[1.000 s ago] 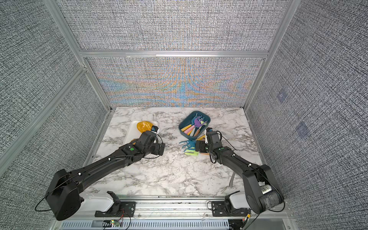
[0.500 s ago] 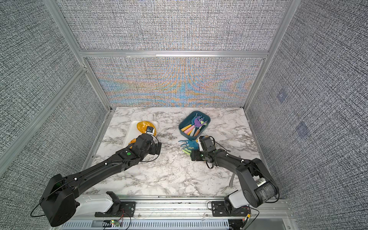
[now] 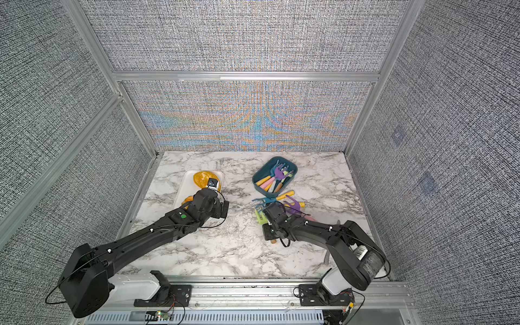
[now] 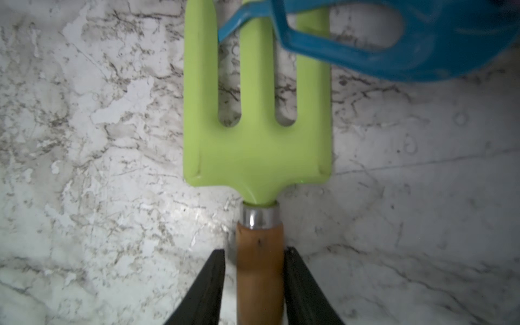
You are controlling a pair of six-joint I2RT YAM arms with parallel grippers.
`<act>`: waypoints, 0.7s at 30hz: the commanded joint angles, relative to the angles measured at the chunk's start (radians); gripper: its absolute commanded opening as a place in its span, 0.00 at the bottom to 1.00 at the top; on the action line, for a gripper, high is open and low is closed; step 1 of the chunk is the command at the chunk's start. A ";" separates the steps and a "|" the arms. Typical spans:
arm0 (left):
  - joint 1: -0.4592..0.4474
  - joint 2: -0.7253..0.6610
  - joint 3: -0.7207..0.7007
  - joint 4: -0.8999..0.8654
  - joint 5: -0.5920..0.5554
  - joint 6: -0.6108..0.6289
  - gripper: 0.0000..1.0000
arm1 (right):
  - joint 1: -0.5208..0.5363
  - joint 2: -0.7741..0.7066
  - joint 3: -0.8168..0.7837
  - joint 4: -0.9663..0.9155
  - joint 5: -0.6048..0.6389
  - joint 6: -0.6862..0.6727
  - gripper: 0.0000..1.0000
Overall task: Put the rake into the storage box
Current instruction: Pick up the rake at the center of the board.
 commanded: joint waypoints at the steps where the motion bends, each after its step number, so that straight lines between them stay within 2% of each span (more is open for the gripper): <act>1: 0.001 0.005 0.006 0.013 -0.010 0.000 0.99 | 0.038 0.064 0.038 -0.124 0.118 0.007 0.40; 2: 0.001 0.004 0.006 0.012 -0.013 0.001 0.99 | 0.050 0.080 0.053 -0.139 0.136 0.007 0.39; 6: 0.001 0.002 0.005 0.013 -0.023 0.000 0.99 | 0.094 0.100 0.118 -0.176 0.165 -0.006 0.21; 10: 0.001 -0.010 -0.004 0.012 -0.058 -0.007 0.99 | 0.140 0.074 0.145 -0.173 0.098 -0.038 0.00; 16: 0.001 -0.109 -0.064 0.034 -0.165 -0.035 0.99 | 0.153 -0.014 0.150 -0.101 -0.098 -0.062 0.00; 21: 0.001 -0.194 -0.109 0.054 -0.211 -0.043 0.99 | 0.090 -0.100 0.134 -0.006 -0.289 -0.031 0.00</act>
